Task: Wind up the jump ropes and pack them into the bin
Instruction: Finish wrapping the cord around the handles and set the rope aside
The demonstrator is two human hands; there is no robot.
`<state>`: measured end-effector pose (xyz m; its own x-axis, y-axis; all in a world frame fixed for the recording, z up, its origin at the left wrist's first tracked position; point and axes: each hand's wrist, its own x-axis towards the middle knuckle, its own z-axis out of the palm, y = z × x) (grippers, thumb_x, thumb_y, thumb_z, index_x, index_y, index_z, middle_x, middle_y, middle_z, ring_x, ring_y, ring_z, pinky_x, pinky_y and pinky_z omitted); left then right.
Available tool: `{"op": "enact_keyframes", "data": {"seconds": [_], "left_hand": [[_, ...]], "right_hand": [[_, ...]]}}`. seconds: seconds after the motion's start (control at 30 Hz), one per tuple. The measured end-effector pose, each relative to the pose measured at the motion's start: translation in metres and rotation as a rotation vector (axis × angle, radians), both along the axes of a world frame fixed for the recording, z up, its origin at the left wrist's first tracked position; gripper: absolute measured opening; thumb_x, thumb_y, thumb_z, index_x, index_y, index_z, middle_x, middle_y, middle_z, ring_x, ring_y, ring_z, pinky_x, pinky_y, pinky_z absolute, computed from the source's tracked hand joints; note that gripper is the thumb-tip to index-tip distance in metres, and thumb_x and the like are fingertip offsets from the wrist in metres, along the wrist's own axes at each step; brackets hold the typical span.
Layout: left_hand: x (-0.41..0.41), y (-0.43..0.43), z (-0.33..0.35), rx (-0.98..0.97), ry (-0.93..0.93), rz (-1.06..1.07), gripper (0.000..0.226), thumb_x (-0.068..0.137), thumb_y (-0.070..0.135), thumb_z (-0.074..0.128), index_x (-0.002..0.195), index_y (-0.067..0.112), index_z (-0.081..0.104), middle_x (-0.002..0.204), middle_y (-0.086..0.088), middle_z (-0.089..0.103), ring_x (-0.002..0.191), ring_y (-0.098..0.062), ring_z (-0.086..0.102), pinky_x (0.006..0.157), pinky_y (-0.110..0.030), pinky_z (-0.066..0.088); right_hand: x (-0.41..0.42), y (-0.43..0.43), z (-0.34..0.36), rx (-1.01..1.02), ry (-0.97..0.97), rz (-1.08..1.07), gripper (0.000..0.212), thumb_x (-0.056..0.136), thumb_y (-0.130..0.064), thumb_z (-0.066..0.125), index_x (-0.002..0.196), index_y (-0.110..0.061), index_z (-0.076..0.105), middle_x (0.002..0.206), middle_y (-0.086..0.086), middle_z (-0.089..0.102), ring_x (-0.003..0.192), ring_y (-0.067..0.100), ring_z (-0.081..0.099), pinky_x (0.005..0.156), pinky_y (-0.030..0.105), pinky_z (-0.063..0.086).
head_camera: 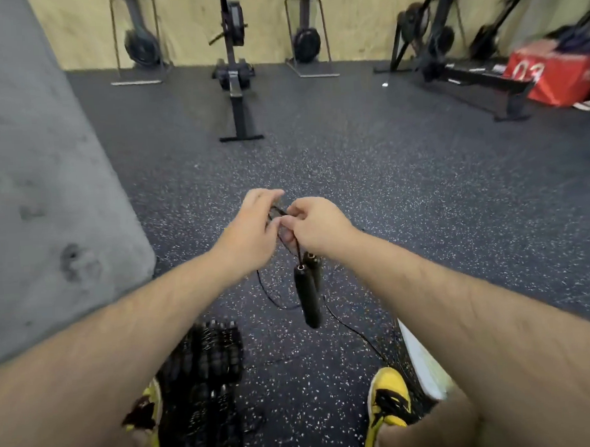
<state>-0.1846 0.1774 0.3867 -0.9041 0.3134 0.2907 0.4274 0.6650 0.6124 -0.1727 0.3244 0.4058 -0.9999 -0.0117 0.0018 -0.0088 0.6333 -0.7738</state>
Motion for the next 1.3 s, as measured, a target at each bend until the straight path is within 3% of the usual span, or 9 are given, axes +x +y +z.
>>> {"op": "enact_keyframes", "data": {"seconds": [0.17, 0.33, 0.5, 0.67, 0.83, 0.97, 1.07, 1.13, 1.3], "left_hand": [[-0.003, -0.042, 0.014, -0.046, 0.052, -0.025, 0.023, 0.105, 0.014, 0.048, 0.115, 0.017, 0.068, 0.105, 0.003, 0.061, 0.1, -0.015, 0.055, 0.089, -0.03, 0.042], [-0.018, -0.074, 0.019, -0.186, 0.052, -0.031, 0.02, 0.101, 0.01, 0.053, 0.108, 0.013, 0.071, 0.1, 0.001, 0.065, 0.098, -0.019, 0.059, 0.083, -0.027, 0.039], [-0.021, -0.096, 0.019, -0.1, 0.072, -0.01, 0.021, 0.099, 0.005, 0.056, 0.11, 0.013, 0.072, 0.104, 0.002, 0.065, 0.099, -0.012, 0.057, 0.09, -0.025, 0.043], [-0.03, -0.096, 0.018, 0.039, 0.045, 0.086, 0.026, 0.102, 0.015, 0.057, 0.127, 0.017, 0.063, 0.121, 0.003, 0.055, 0.101, -0.009, 0.06, 0.092, -0.016, 0.043], [-0.031, -0.07, 0.021, 0.26, -0.187, 0.164, 0.006, 0.105, 0.027, 0.052, 0.107, 0.024, 0.057, 0.103, 0.004, 0.073, 0.09, -0.008, 0.071, 0.089, -0.04, 0.057], [-0.031, -0.055, 0.023, 0.305, -0.288, 0.024, 0.011, 0.103, 0.02, 0.058, 0.109, 0.017, 0.067, 0.097, 0.003, 0.079, 0.098, -0.014, 0.074, 0.101, -0.043, 0.053], [-0.03, -0.051, 0.026, 0.374, -0.289, 0.071, 0.011, 0.098, 0.017, 0.067, 0.105, 0.011, 0.072, 0.089, 0.001, 0.08, 0.09, -0.012, 0.075, 0.096, -0.035, 0.056], [-0.028, -0.049, 0.027, 0.375, -0.263, 0.118, 0.009, 0.095, 0.018, 0.071, 0.098, 0.01, 0.075, 0.082, 0.003, 0.079, 0.075, -0.006, 0.072, 0.082, -0.027, 0.056], [-0.025, -0.049, 0.037, 0.419, -0.235, 0.165, 0.015, 0.091, 0.021, 0.076, 0.088, 0.007, 0.075, 0.078, -0.009, 0.077, 0.065, -0.019, 0.069, 0.074, -0.036, 0.056]], "right_hand": [[-0.007, -0.03, 0.033, 0.114, 0.02, 0.164, 0.014, 0.093, -0.022, 0.061, 0.082, -0.015, 0.067, 0.078, 0.006, 0.075, 0.077, 0.028, 0.072, 0.075, 0.047, 0.06], [-0.014, -0.052, 0.034, 0.015, -0.133, 0.28, 0.013, 0.098, -0.017, 0.06, 0.087, -0.01, 0.064, 0.081, 0.007, 0.077, 0.077, 0.024, 0.074, 0.064, 0.035, 0.058], [-0.025, -0.069, 0.04, -0.083, -0.202, 0.314, 0.01, 0.097, -0.008, 0.06, 0.089, -0.005, 0.064, 0.079, 0.009, 0.074, 0.066, 0.016, 0.071, 0.049, 0.019, 0.051], [-0.038, -0.075, 0.041, -0.248, -0.201, 0.239, 0.017, 0.094, -0.009, 0.066, 0.105, 0.005, 0.065, 0.084, 0.014, 0.075, 0.074, 0.022, 0.074, 0.068, 0.035, 0.063], [-0.049, -0.066, 0.047, -0.454, -0.147, 0.057, 0.013, 0.089, -0.009, 0.073, 0.097, -0.001, 0.068, 0.091, 0.018, 0.074, 0.079, 0.029, 0.076, 0.076, 0.04, 0.062], [-0.051, -0.06, 0.046, -0.478, -0.121, -0.057, 0.011, 0.088, -0.017, 0.074, 0.092, -0.007, 0.074, 0.091, 0.017, 0.075, 0.076, 0.03, 0.072, 0.085, 0.044, 0.06], [-0.048, -0.056, 0.046, -0.424, -0.079, -0.119, 0.008, 0.085, -0.026, 0.077, 0.087, -0.019, 0.073, 0.088, 0.004, 0.074, 0.073, 0.02, 0.061, 0.073, 0.034, 0.053], [-0.045, -0.053, 0.045, -0.442, -0.065, -0.128, 0.01, 0.084, -0.027, 0.078, 0.088, -0.02, 0.072, 0.088, 0.001, 0.072, 0.069, 0.017, 0.058, 0.067, 0.03, 0.048], [-0.036, -0.05, 0.045, -0.466, -0.015, -0.009, 0.023, 0.096, -0.027, 0.063, 0.102, -0.008, 0.074, 0.085, 0.001, 0.072, 0.066, 0.007, 0.066, 0.056, 0.018, 0.047]]}}
